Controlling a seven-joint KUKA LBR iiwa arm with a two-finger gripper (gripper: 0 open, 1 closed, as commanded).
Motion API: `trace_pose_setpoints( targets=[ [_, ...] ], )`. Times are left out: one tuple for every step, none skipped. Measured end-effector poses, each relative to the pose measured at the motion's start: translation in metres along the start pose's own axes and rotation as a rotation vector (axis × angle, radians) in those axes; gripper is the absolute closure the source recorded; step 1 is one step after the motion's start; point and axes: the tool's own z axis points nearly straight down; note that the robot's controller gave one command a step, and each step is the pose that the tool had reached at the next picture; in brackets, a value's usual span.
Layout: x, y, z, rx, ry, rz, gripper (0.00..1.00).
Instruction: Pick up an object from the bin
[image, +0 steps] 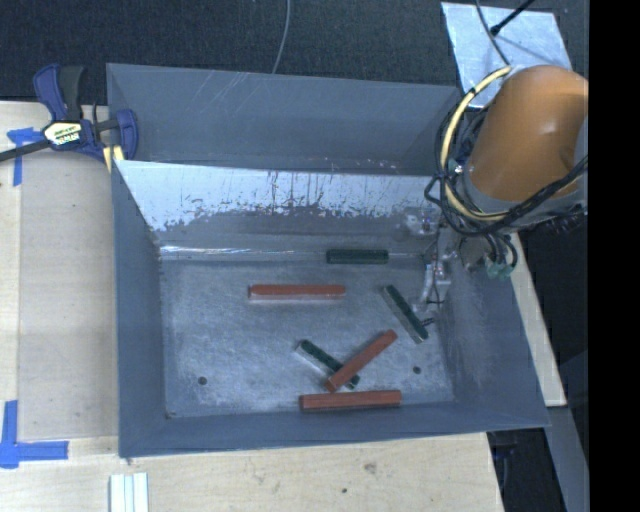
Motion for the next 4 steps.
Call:
trace_pose_setpoints(
  targets=[
    [0.008,0.005,0.049,0.0,-0.006,0.022,0.0],
    [0.03,-0.004,0.097,0.0,0.001,-0.008,0.0],
    [0.07,0.045,0.142,0.0,0.004,0.141,1.0],
    [0.07,0.045,0.142,0.0,0.004,0.14,1.0]
  ],
)
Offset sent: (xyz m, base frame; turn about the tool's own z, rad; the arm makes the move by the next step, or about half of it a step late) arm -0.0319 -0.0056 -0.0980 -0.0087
